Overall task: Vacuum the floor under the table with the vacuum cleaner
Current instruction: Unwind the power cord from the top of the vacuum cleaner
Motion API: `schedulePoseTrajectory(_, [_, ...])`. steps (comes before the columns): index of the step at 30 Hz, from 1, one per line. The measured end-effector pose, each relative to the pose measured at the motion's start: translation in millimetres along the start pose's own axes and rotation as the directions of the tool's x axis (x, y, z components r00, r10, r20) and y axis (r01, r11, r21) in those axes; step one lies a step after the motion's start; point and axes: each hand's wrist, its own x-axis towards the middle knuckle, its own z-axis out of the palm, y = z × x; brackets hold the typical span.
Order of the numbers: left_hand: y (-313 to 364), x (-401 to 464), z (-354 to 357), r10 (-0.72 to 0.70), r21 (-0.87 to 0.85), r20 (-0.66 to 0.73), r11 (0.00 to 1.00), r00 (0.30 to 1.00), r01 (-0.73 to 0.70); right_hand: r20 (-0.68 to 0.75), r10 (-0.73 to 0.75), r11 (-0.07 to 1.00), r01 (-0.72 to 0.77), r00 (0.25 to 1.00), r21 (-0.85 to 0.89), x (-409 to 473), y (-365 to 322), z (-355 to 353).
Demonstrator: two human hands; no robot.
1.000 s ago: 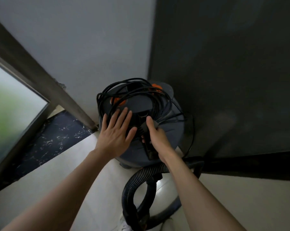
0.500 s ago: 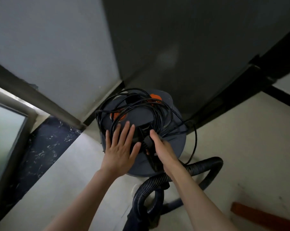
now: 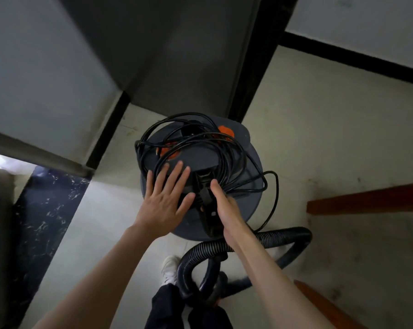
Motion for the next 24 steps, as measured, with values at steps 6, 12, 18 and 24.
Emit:
schedulePoseTrajectory(6, [0,2,-1,0.199,0.057,0.045,0.978,0.979,-0.201,-0.086,0.017,0.985,-0.002,0.996,0.174,-13,32,-1])
schedulePoseTrajectory(12, [7,11,-2,0.376,0.06,0.096,0.922,0.921,-0.383,-0.178,0.061,0.947,-0.001,0.982,0.322,-28,53,1])
schedulePoseTrajectory(18, [31,28,2,0.511,0.055,0.133,0.852,0.849,-0.521,-0.291,0.055,0.907,0.075,0.955,0.415,-35,58,-14])
schedulePoseTrajectory(24, [66,64,7,0.532,0.034,0.17,0.838,0.83,-0.544,-0.348,-0.016,0.886,0.175,0.937,0.429,-26,40,-49])
